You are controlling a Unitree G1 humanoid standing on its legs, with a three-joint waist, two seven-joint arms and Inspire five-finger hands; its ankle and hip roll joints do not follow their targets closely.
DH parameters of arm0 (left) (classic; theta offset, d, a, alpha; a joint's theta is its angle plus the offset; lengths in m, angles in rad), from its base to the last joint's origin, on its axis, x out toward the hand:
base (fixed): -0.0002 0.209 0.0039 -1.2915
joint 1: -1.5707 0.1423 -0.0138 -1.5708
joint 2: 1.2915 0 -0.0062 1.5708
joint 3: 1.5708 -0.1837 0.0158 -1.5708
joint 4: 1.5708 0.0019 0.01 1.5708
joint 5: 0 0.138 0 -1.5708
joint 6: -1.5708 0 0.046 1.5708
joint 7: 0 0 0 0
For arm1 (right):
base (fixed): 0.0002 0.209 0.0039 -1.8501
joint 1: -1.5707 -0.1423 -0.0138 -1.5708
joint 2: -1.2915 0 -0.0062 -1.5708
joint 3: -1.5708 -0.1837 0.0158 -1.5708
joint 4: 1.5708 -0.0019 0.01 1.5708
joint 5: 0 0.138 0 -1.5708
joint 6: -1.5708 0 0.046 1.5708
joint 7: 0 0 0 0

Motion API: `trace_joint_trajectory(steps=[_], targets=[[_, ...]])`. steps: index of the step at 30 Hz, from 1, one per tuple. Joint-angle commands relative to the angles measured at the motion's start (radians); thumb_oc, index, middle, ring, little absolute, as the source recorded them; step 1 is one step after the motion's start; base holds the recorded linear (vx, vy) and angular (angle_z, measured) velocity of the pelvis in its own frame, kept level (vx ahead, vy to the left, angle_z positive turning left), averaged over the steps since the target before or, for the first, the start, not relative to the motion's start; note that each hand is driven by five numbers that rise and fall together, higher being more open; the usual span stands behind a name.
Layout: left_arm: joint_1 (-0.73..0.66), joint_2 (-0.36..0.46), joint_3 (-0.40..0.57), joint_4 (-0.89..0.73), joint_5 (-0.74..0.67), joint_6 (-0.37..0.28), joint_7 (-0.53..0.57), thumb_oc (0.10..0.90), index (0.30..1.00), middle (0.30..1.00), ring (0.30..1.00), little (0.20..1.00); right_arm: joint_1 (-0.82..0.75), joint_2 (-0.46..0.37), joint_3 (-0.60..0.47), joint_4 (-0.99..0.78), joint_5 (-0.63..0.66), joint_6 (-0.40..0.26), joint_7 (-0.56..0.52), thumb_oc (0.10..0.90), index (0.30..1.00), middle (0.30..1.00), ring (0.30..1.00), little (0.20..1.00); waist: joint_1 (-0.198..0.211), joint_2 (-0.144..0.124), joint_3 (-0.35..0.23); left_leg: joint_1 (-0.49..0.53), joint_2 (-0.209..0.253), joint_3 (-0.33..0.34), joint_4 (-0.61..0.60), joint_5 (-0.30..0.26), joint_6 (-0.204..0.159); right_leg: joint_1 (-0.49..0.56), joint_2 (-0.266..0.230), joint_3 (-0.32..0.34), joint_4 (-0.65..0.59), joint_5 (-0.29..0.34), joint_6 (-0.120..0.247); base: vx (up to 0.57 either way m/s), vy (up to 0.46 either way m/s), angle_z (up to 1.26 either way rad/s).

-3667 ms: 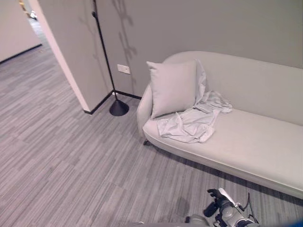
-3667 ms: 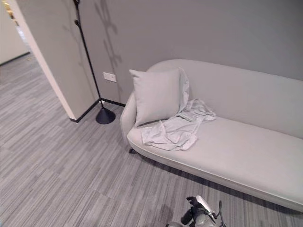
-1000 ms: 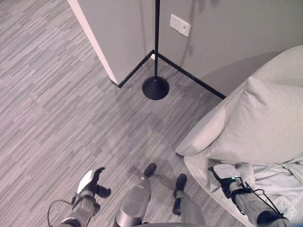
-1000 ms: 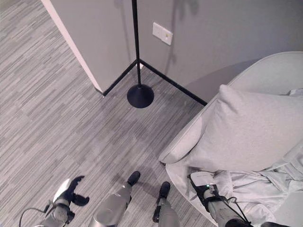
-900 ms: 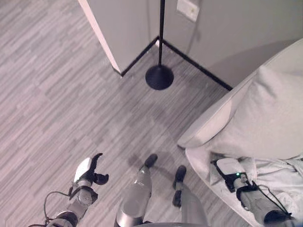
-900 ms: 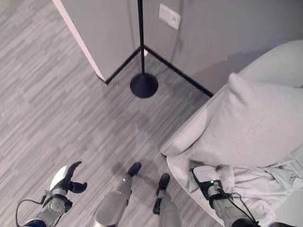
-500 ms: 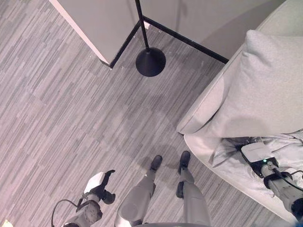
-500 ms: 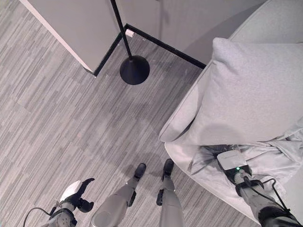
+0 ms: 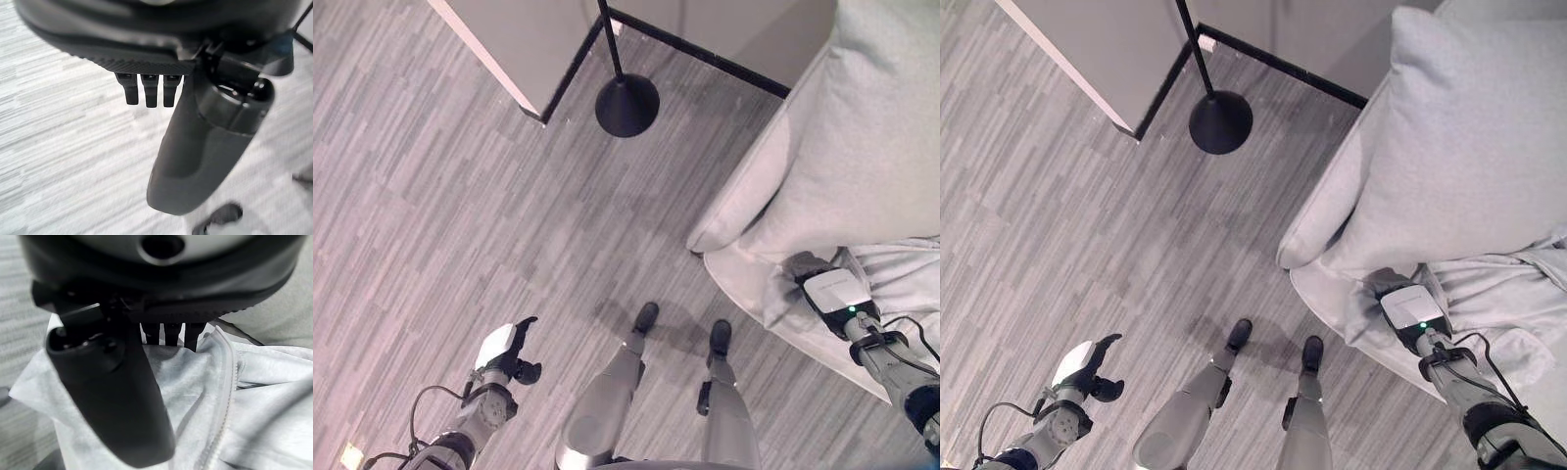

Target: Hang the clothes on the sofa on the clothes rack.

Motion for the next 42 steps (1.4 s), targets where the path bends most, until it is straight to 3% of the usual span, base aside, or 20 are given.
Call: trace_joint_trajectory(steps=[1, 7, 8, 9, 14, 18, 25, 28, 30, 35, 36, 37, 38, 42], targets=[[0.052, 0.030, -0.023, -0.003, 0.070, -0.027, 0.055, 0.800, 0.900, 0.900, 0.900, 0.900, 0.000, -0.026, 0.094, 0.164, 0.002, 0.037, 0.022, 0.800, 0.900, 0.900, 0.900, 0.900, 0.021, 0.002, -0.038, 0.013, -0.035, -0.141, -0.187, 0.021, 0.075, -0.029, 0.028, 0.025, 0.013, -0.044, -0.080, -0.04, -0.037, 0.01], [-0.001, -0.011, -0.022, 0.074, 0.050, -0.010, 0.099, 0.800, 0.900, 0.900, 0.900, 0.900, -0.106, 0.057, 0.183, 0.326, 0.000, 0.071, -0.003, 0.800, 0.900, 0.900, 0.900, 0.900, 0.018, 0.016, -0.008, -0.031, -0.040, -0.150, -0.187, 0.041, 0.069, -0.077, 0.040, 0.026, 0.007, -0.038, -0.084, -0.01, -0.002, 0.03], [-0.011, -0.020, -0.018, 0.087, 0.044, -0.007, 0.103, 0.800, 0.900, 0.900, 0.900, 0.900, -0.115, 0.070, 0.188, 0.344, -0.001, 0.075, 0.001, 0.726, 0.789, 0.789, 0.789, 0.789, 0.017, 0.017, -0.006, -0.032, -0.042, -0.152, -0.187, 0.042, 0.069, -0.077, 0.042, 0.030, 0.002, -0.037, -0.085, 0.00, 0.021, 0.06], [-0.029, -0.035, -0.009, 0.105, 0.030, 0.002, 0.110, 0.800, 0.900, 0.900, 0.900, 0.900, -0.122, 0.090, 0.197, 0.377, -0.005, 0.084, 0.010, 0.400, 0.300, 0.300, 0.300, 0.300, 0.017, 0.017, -0.002, -0.031, -0.045, -0.156, -0.187, 0.043, 0.069, -0.074, 0.044, 0.035, -0.004, -0.035, -0.085, 0.00, 0.028, 0.09], [-0.076, -0.099, 0.046, 0.151, -0.046, 0.027, 0.114, 0.800, 0.900, 0.900, 0.900, 0.900, -0.086, 0.202, 0.188, 0.477, 0.006, 0.113, 0.049, 0.400, 0.300, 0.300, 0.300, 0.300, 0.021, 0.034, 0.011, 0.005, -0.057, -0.177, -0.187, 0.044, 0.071, -0.024, 0.045, 0.044, -0.031, -0.030, -0.088, 0.02, 0.036, 0.08], [-0.074, -0.146, 0.061, 0.163, -0.095, 0.042, 0.100, 0.800, 0.900, 0.900, 0.900, 0.900, -0.052, 0.271, 0.150, 0.490, 0.087, 0.127, 0.034, 0.400, 0.300, 0.300, 0.300, 0.300, 0.030, 0.036, 0.001, 0.053, -0.059, -0.181, -0.187, 0.037, 0.072, 0.031, 0.040, 0.045, -0.039, -0.038, -0.088, 0.02, 0.023, 0.11], [-0.031, -0.158, -0.001, 0.139, -0.041, 0.042, 0.068, 0.800, 0.900, 0.900, 0.900, 0.900, -0.020, 0.294, 0.110, 0.449, 0.159, 0.116, -0.002, 0.400, 0.300, 0.300, 0.300, 0.300, 0.028, 0.024, -0.044, 0.113, -0.056, -0.179, -0.187, 0.016, 0.071, 0.097, 0.036, 0.043, -0.048, -0.051, -0.083, 0.02, 0.005, 0.01], [0.021, -0.155, 0.010, 0.115, -0.050, 0.034, 0.045, 0.800, 0.900, 0.900, 0.900, 0.900, 0.012, 0.305, 0.023, 0.354, 0.309, 0.054, -0.038, 0.400, 0.300, 0.300, 0.300, 0.300, 0.020, 0.017, -0.096, 0.161, -0.056, -0.176, -0.187, -0.004, 0.072, 0.157, 0.030, 0.034, -0.062, -0.056, -0.075, 0.02, 0.007, -0.03], [0.057, -0.139, 0.024, 0.079, -0.058, 0.024, 0.039, 0.800, 0.900, 0.900, 0.900, 0.900, 0.044, 0.305, -0.014, 0.254, 0.389, 0.011, -0.041, 0.400, 0.300, 0.300, 0.300, 0.300, 0.014, 0.015, -0.124, 0.187, -0.056, -0.177, -0.187, -0.011, 0.072, 0.190, 0.025, 0.024, -0.074, -0.059, -0.070, 0.00, 0.000, 0.00], [0.172, -0.025, 0.059, -0.172, -0.051, -0.015, 0.006, 0.800, 0.900, 0.900, 0.900, 0.900, 0.133, 0.267, -0.128, -0.212, 0.556, -0.095, 0.010, 0.400, 0.300, 0.300, 0.300, 0.300, -0.001, 0.024, -0.188, 0.254, -0.058, -0.178, -0.187, -0.022, 0.073, 0.270, 0.013, -0.010, -0.077, -0.076, -0.062, -0.01, -0.019, 0.03], [0.175, -0.023, 0.058, -0.176, -0.052, -0.013, 0.005, 0.800, 0.900, 0.900, 0.900, 0.900, 0.137, 0.265, -0.130, -0.218, 0.557, -0.093, 0.013, 0.400, 0.300, 0.300, 0.300, 0.300, -0.002, 0.025, -0.189, 0.252, -0.058, -0.180, -0.187, -0.020, 0.073, 0.269, 0.013, -0.012, -0.077, -0.074, -0.062, -0.01, -0.048, 0.16], [0.215, 0.029, 0.092, -0.287, -0.069, -0.024, -0.017, 0.800, 0.900, 0.900, 0.900, 0.900, 0.181, 0.238, -0.179, -0.436, 0.635, -0.131, 0.051, 0.400, 0.300, 0.300, 0.300, 0.300, -0.003, 0.028, -0.222, 0.278, -0.055, -0.184, -0.187, -0.023, 0.073, 0.299, 0.007, -0.026, -0.077, -0.082, -0.062, -0.02, -0.061, 0.14], [0.232, 0.048, 0.110, -0.323, -0.076, -0.031, -0.023, 0.800, 0.900, 0.900, 0.900, 0.900, 0.185, 0.241, -0.203, -0.511, 0.691, -0.162, 0.060, 0.400, 0.300, 0.300, 0.300, 0.300, -0.001, 0.027, -0.237, 0.299, -0.054, -0.187, -0.187, -0.029, 0.073, 0.321, 0.004, -0.032, -0.077, -0.090, -0.063, -0.01, -0.070, 0.17], [0.253, 0.083, 0.165, -0.448, -0.112, -0.041, -0.043, 0.800, 0.900, 0.900, 0.900, 0.900, 0.165, 0.240, -0.257, -0.699, 0.749, -0.186, 0.082, 0.400, 0.300, 0.300, 0.300, 0.300, 0.010, 0.029, -0.287, 0.342, -0.058, -0.208, -0.187, -0.035, 0.072, 0.378, -0.007, -0.060, -0.077, -0.106, -0.064, -0.01, -0.046, 0.15]])
